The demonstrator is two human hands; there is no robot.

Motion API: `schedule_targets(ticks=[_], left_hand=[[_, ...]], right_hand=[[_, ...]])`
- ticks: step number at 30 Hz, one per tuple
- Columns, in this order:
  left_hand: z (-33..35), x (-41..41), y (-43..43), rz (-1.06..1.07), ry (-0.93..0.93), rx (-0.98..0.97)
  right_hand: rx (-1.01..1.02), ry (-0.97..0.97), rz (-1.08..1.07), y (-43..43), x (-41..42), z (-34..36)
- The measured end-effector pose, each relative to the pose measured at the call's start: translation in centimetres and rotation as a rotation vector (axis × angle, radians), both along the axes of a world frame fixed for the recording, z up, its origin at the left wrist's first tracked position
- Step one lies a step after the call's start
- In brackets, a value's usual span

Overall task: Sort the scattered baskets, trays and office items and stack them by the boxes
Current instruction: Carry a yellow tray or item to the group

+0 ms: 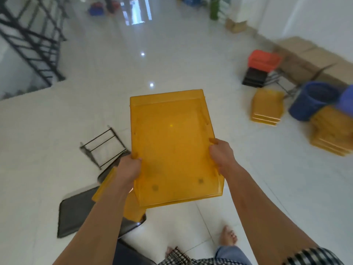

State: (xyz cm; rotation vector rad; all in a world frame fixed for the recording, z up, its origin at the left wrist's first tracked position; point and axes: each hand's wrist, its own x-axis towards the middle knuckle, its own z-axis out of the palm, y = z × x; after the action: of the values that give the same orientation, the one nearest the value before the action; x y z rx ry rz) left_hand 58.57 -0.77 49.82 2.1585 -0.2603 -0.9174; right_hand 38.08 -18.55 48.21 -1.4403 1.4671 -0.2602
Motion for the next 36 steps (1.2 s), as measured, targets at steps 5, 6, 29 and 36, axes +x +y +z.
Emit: schedule_targets(ticks=[5, 6, 29, 36], left_hand=[[0.1, -8.5, -11.0, -0.261, -0.015, 0.011], [0.0, -10.7, -13.2, -0.311, -0.019, 0.008], [-2.2, -48.2, -43.9, -0.9, 0.069, 0.044], [-3.8, -46.3, -53.1, -0.93, 0.077, 0.094]], right_hand=[[0.026, -0.022, -0.274, -4.9, -12.6, 0.2], [0.028, -0.024, -0.324, -6.0, -15.4, 0.2], [0.041, -0.083, -1.054, -19.0, -53.7, -1.0], [0.084, -0.056, -1.081, -28.0, -51.6, -2.4]])
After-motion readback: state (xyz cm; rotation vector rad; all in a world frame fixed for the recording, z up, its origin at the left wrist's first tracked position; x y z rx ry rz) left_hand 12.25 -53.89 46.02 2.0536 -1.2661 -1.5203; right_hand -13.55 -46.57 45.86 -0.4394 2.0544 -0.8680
